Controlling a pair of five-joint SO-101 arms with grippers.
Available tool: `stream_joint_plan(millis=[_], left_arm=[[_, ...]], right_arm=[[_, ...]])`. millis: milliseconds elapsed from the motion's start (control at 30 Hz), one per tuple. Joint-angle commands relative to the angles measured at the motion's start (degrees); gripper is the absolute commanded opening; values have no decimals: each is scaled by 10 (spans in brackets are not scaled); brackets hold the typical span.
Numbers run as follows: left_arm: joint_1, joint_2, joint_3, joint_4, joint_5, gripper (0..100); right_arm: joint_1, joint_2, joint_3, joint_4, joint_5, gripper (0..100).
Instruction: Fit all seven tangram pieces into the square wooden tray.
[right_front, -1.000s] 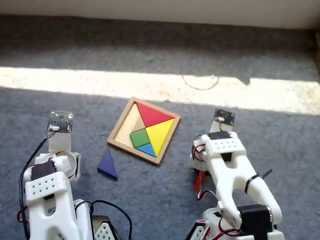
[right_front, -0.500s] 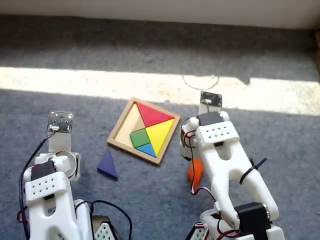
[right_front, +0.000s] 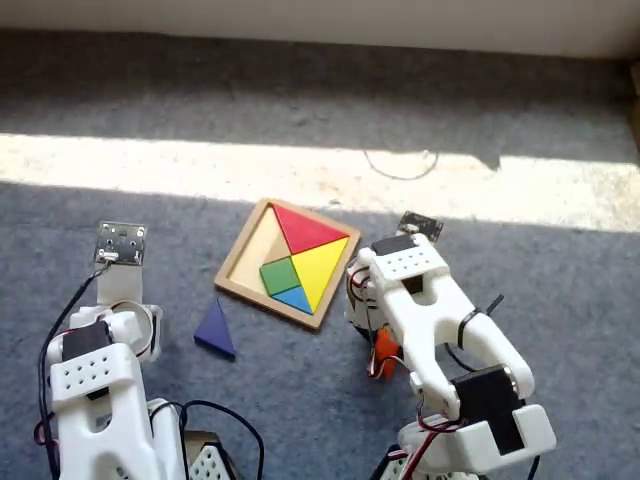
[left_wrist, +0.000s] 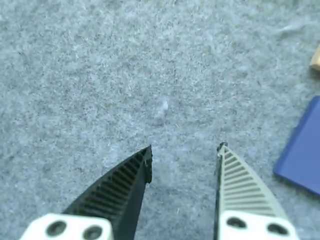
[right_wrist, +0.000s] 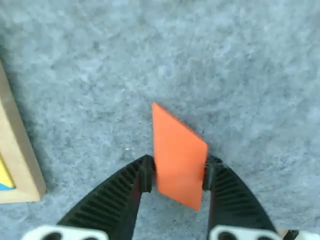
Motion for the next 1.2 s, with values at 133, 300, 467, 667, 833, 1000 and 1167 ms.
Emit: stream_joint_plan(millis=[133, 300, 467, 667, 833, 1000, 1167], left_arm=[[-2, -11, -1, -8, 3, 218], [-2, -11, -1, -8, 3, 218], [-2, -11, -1, -8, 3, 218], [-2, -11, -1, -8, 3, 218], [-2, -11, -1, -8, 3, 218], [-2, -11, -1, -8, 3, 218], [-2, -11, -1, -8, 3, 217]], right_arm=[[-5, -31, -2, 13, -2, 15], [-6, -117, -29, 73, 67, 15], [-27, -200, -95, 66, 88, 15], [-101, -142, -211, 27, 114, 15], [-147, -14, -320, -26, 113, 15], [-182, 95, -422, -53, 62, 15], [-195, 200, -511, -78, -3, 15]])
